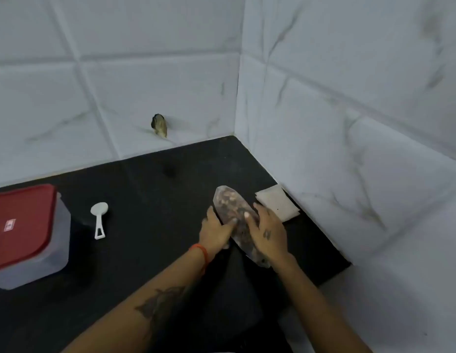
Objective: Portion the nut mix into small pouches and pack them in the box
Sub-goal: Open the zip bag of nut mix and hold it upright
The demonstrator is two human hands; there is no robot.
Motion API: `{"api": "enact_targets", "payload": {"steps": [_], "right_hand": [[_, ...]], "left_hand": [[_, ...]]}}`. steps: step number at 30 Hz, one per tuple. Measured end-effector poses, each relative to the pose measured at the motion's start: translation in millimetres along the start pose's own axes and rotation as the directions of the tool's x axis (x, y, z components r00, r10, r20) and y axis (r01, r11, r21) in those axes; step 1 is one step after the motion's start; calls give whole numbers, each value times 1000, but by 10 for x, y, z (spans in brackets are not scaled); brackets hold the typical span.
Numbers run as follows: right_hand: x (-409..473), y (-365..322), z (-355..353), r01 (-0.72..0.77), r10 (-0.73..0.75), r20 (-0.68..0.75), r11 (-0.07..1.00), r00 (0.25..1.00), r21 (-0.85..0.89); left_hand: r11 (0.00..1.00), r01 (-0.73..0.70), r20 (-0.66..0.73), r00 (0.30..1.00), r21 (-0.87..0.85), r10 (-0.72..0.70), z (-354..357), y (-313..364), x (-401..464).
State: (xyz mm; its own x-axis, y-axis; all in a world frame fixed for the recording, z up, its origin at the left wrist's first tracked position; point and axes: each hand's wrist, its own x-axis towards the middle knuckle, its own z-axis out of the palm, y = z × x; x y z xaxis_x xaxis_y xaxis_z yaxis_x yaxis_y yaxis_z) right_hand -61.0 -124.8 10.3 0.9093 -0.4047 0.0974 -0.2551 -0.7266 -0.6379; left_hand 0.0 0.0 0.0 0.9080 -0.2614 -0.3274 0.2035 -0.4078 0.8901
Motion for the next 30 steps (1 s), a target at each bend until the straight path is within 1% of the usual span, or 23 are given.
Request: {"api": "enact_targets", "payload": {"steps": [1, 4, 6, 9, 12, 15, 20, 23, 25, 27, 29, 30], "right_hand": [[-22, 47, 24, -43, 44, 30, 998, 999, -40], [-31, 83, 137, -105, 117, 67, 982, 991, -158], [5, -6, 214, -145, 156, 78, 980, 985, -137], [61, -188, 347, -163, 171, 103, 983, 980, -82], [114, -403, 514, -140, 144, 151, 990, 978, -32], [193, -643, 668, -102, 94, 222, 994, 971, 25], [328, -955, 876, -45, 33, 313, 998, 949, 32], [476, -997, 893, -40, 13, 409, 998, 913, 57], [605, -966, 837, -113, 39, 468, 985, 883, 131], [715, -931, 795, -199, 99, 448, 963, 888, 183], [788, -936, 792, -297, 181, 454, 934, 872, 200], [813, -962, 801, -373, 229, 493, 902, 840, 217]], "left_hand": [[998, 25, 35, 999, -53, -23, 53, -7, -10], [999, 26, 57, 998, -44, -23, 159, -43, -15], [998, 35, 33, 999, -44, -34, 149, -65, 7], [999, 51, -31, 998, -17, -52, 13, -100, 41], [996, 65, -106, 993, 62, -59, -226, -122, 60], [988, 109, -172, 981, 111, -89, -510, -108, 95], [981, 158, -232, 964, 110, -129, -878, -148, 163], [982, 165, -238, 961, 96, -138, -992, -184, 203], [984, 160, -224, 965, 85, -137, -1052, -192, 209], [985, 136, -217, 970, 110, -109, -1088, -198, 207], [976, 94, -228, 973, 199, -47, -1093, -185, 198], [968, 66, -226, 974, 243, -10, -1089, -176, 200]]}}
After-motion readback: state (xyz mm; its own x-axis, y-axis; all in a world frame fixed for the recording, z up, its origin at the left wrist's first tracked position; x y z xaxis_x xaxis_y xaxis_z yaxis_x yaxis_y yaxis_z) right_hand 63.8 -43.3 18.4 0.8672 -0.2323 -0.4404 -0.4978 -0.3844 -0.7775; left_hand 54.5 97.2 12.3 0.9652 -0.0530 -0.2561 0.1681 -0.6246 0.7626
